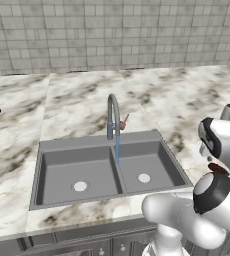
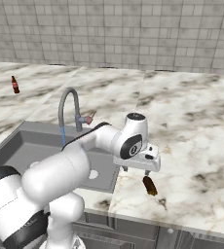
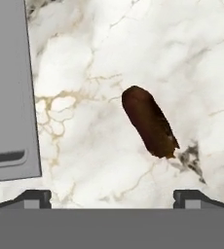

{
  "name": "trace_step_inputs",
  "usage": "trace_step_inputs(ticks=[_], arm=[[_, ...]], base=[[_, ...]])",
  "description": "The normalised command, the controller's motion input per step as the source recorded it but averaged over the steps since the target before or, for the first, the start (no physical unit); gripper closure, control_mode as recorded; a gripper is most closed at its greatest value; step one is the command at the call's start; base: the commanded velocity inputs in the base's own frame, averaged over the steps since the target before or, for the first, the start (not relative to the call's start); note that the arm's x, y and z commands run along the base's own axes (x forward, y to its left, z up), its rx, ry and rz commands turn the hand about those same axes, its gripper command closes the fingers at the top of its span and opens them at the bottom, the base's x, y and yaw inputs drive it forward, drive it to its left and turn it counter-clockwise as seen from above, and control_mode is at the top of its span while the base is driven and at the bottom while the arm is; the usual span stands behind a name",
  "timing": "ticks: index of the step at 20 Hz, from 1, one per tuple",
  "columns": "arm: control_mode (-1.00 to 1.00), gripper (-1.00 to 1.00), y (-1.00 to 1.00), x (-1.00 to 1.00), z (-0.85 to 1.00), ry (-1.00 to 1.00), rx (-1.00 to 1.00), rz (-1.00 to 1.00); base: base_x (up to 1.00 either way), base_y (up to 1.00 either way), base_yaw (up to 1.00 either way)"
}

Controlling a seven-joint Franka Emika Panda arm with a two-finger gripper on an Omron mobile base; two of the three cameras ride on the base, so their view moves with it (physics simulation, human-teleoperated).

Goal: Turn on the sink faucet. Then move the sweet potato from the counter to the sink. Turn off the sink. Move the vegetable from the sink to the pot next to the stove. Finally move the pot to the front right burner.

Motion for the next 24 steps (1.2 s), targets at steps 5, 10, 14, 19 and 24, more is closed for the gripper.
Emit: trace_step_inputs(ticks=[5,10,14,19,24], arm=[[-1.0,-1.0,-0.48,0.0,-0.27,0.05,0.01,0.13],[-1.0,-1.0,-0.19,0.13,-0.45,0.03,0.03,0.14],[-1.0,-1.0,-0.01,0.31,-0.45,0.06,0.0,0.15],[-1.0,-1.0,-0.07,0.31,-0.2,0.05,0.0,0.13],[-1.0,-1.0,-0.12,0.21,-0.23,0.03,0.0,0.13]], base=[[0.0,0.0,0.0],[0.0,0.0,0.0],[0.0,0.0,0.0],[0.0,0.0,0.0],[0.0,0.0,0.0]])
